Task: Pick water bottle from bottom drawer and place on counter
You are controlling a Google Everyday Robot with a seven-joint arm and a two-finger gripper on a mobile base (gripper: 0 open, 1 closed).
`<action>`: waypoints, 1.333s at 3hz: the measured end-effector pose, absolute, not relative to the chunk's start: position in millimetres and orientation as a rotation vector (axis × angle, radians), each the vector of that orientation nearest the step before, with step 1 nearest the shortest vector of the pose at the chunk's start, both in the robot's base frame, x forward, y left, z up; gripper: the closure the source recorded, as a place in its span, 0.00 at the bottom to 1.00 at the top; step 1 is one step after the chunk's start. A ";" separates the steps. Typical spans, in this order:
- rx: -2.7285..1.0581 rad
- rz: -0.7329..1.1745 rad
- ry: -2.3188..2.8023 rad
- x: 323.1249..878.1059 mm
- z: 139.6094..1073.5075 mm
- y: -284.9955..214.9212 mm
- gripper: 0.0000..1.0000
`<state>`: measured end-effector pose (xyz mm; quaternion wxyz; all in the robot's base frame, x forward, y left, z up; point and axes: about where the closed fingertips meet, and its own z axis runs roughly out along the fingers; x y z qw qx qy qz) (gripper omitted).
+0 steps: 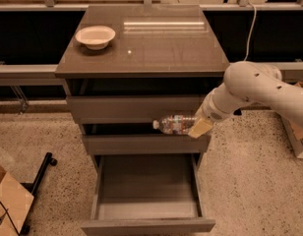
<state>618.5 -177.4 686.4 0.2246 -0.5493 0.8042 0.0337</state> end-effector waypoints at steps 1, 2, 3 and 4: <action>-1.516 -0.075 2.173 642.4 735.4 -187.9 1.00; -1.545 -0.289 2.104 664.4 803.1 -183.5 1.00; -1.558 -0.437 2.049 689.8 852.6 -177.6 1.00; -1.543 -0.447 2.021 698.2 868.4 -171.5 1.00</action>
Offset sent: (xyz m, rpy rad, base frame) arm 0.0764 0.0038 0.2207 -0.3734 -0.3905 0.0186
